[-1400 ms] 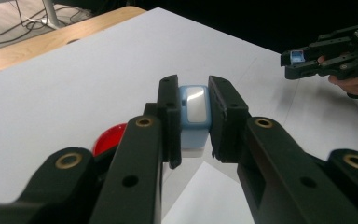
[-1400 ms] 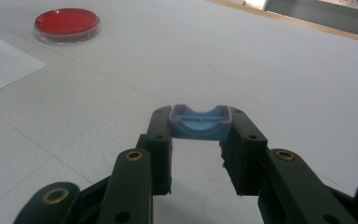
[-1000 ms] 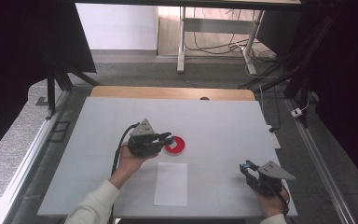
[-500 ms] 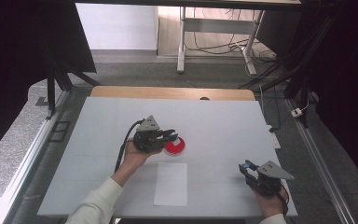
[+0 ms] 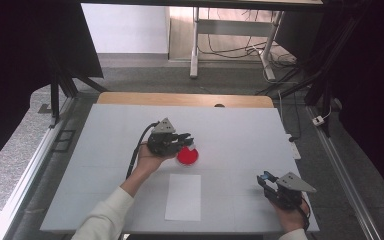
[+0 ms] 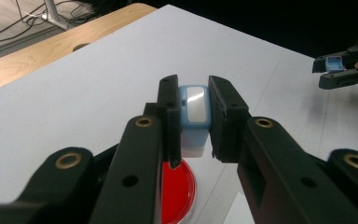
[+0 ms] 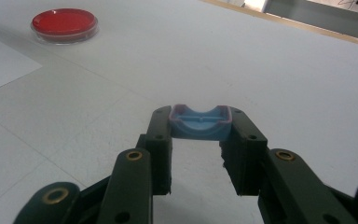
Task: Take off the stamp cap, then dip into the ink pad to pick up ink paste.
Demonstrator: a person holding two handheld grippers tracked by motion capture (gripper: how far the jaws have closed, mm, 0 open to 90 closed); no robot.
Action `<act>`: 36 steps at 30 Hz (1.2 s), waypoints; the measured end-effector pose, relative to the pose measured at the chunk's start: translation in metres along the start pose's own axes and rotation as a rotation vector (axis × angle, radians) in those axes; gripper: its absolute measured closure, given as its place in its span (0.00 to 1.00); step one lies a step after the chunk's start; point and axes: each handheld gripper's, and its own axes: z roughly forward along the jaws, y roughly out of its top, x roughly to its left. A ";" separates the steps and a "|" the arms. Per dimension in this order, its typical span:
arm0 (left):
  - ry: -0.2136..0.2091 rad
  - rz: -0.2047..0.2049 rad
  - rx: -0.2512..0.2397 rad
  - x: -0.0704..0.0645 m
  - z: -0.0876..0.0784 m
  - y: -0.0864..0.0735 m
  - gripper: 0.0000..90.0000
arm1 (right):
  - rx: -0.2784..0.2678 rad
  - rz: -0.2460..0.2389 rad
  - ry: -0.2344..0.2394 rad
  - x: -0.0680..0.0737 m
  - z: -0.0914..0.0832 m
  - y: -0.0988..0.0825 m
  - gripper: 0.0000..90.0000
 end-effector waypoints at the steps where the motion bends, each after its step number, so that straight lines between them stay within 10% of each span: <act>1: 0.000 -0.002 0.002 0.001 0.000 0.000 0.83 | 0.000 0.001 0.000 0.000 0.000 0.000 0.72; 36: 0.047 -0.021 0.084 0.020 0.025 -0.015 0.83 | 0.009 -0.005 -0.004 0.000 0.001 0.000 0.72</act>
